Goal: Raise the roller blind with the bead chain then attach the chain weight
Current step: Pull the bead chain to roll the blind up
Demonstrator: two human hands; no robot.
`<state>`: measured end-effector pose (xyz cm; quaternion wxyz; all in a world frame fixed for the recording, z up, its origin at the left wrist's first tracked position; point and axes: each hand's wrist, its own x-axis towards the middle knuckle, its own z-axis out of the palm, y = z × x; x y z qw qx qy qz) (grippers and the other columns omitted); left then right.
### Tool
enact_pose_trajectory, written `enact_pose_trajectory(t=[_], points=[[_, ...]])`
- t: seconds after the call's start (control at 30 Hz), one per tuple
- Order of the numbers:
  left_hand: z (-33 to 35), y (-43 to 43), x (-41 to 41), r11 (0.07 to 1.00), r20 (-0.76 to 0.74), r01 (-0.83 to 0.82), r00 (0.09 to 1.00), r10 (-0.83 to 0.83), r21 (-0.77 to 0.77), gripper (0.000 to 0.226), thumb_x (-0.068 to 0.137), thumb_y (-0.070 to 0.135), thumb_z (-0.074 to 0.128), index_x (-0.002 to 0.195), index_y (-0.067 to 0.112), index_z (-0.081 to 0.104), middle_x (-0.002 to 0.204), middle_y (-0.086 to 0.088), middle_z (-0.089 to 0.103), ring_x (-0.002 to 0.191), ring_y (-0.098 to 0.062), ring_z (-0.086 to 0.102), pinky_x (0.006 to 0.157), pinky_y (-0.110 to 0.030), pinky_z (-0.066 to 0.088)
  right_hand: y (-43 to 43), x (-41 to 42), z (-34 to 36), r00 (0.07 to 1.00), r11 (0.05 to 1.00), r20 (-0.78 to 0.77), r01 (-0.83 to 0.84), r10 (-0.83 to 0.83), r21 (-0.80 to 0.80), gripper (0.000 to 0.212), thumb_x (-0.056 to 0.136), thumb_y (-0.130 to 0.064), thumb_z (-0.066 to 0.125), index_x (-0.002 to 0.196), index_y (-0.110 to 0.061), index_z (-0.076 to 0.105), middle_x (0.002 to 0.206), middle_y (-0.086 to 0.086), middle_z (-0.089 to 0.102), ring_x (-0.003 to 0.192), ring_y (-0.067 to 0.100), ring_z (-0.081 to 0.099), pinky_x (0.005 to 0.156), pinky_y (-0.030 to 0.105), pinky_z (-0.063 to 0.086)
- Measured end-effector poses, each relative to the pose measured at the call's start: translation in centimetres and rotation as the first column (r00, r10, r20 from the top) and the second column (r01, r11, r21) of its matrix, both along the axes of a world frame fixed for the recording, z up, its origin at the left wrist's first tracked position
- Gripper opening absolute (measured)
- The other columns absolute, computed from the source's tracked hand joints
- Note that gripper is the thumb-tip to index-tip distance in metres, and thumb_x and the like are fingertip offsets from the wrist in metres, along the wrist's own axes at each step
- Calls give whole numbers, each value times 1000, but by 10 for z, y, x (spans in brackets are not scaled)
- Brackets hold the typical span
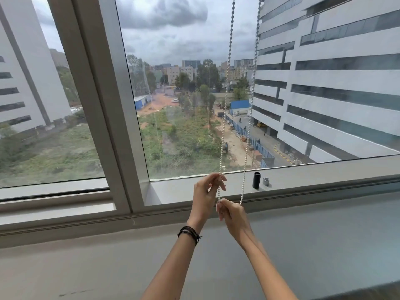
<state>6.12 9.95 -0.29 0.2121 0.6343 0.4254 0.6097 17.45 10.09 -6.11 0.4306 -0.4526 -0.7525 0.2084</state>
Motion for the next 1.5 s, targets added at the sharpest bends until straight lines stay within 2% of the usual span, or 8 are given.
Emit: enact_pose_trajectory(t=[0.2,0.33,0.5,0.63,0.87,1.0,1.17,1.5], points=[[-16,0,-2,999,27,-11,1000,12,-35,40,90,-5,53,79,33,60,67,8,63,61,-11,61,66,-44,49,-2,6,0,959,997,281,21,-41,72,16,89,-10,51,77,-15,60,75,4,65,83,26,55,71,32,39],[-19,2,-4,999,35,11,999,-9,-41,22,93,3,54,83,21,63,65,4,62,61,-13,61,64,-42,50,1,13,19,997,1000,67,-25,26,-3,24,96,-4,43,105,-7,64,103,10,67,100,24,60,90,30,44],[-18,4,-8,998,49,30,998,-28,-47,18,93,4,54,84,16,64,64,7,62,61,-8,60,63,-26,48,-1,0,67,937,998,-344,64,-53,20,25,100,-14,38,114,-18,58,94,-2,67,91,7,63,77,6,43],[-19,6,-8,997,34,57,998,-55,-43,20,94,2,51,84,14,63,65,4,61,60,-3,57,62,-17,44,6,-22,117,849,984,-497,-140,179,114,23,100,-14,38,116,-14,54,90,0,67,81,11,66,77,25,56],[-25,5,-11,996,39,91,995,-91,-5,30,96,4,49,82,28,62,67,8,61,60,-3,57,57,-16,46,17,-41,123,868,967,-489,46,85,249,26,97,0,37,82,-11,55,50,2,52,41,8,47,40,25,43],[-37,0,-13,993,46,111,993,-109,-45,37,93,0,49,77,31,60,64,9,60,59,-1,56,61,-14,46,20,-44,108,884,960,-459,48,89,277,26,97,-2,36,79,-14,51,47,0,50,39,10,46,40,27,41],[-67,1,-24,977,4,158,987,-159,-140,19,92,-4,50,80,4,63,73,2,64,64,-2,60,70,-16,48,23,-38,75,917,978,-397,44,43,206,28,94,7,36,79,-11,51,49,3,52,42,7,49,48,21,45],[-85,-3,-24,961,27,207,978,-205,-183,15,93,2,54,91,1,69,90,-8,74,88,-5,68,84,-14,49,10,-27,56,925,986,-377,103,-48,129,27,96,3,38,80,-10,55,54,-1,54,45,7,52,51,19,46]])
